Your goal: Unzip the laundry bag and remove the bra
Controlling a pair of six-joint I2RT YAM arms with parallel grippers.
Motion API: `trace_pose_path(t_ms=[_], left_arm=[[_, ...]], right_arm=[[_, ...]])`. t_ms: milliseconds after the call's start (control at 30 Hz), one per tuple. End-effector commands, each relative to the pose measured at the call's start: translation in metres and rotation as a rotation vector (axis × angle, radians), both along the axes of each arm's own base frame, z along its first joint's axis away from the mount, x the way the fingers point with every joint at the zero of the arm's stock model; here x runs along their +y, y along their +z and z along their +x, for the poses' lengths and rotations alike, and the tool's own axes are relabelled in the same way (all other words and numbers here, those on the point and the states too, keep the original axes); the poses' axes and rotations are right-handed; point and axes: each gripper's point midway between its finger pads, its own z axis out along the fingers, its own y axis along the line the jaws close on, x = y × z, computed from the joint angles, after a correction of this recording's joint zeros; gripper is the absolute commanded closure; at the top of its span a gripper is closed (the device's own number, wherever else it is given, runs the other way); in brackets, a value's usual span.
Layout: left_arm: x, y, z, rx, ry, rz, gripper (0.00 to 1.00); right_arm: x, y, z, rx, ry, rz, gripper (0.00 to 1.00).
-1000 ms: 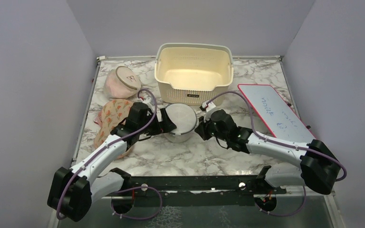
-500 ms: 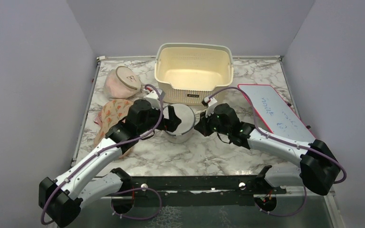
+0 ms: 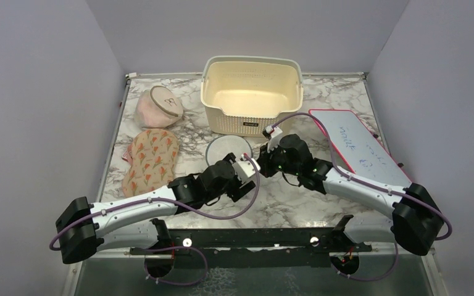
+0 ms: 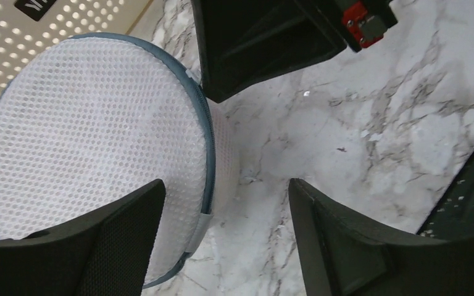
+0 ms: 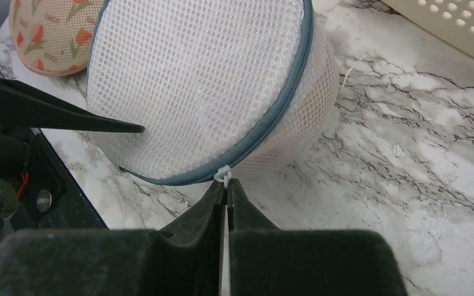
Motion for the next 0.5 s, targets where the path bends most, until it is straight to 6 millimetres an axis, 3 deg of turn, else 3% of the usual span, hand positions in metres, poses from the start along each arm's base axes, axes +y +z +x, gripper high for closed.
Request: trace_pose_path(t_ms=[0, 267, 367, 467], left_arm=[[0.003, 0.017, 0.023, -0.199, 0.050, 0.049, 0.39], [-0.013, 0.013, 0.037, -0.232, 0.055, 0.093, 0.56], [-0.007, 0.015, 0.047, -0.261, 0.123, 0.126, 0.71], [0.000, 0.020, 0.052, -0.269, 0.184, 0.114, 0.76]], right_arm=[[0.001, 0.007, -0.002, 0.001, 0.011, 0.027, 0.99], [0.003, 0.008, 0.000, 0.001, 0.012, 0.022, 0.99], [0.002, 0.006, 0.000, 0.006, 0.010, 0.012, 0.99], [0.000, 0.005, -0.001, 0.006, 0.005, 0.017, 0.99]])
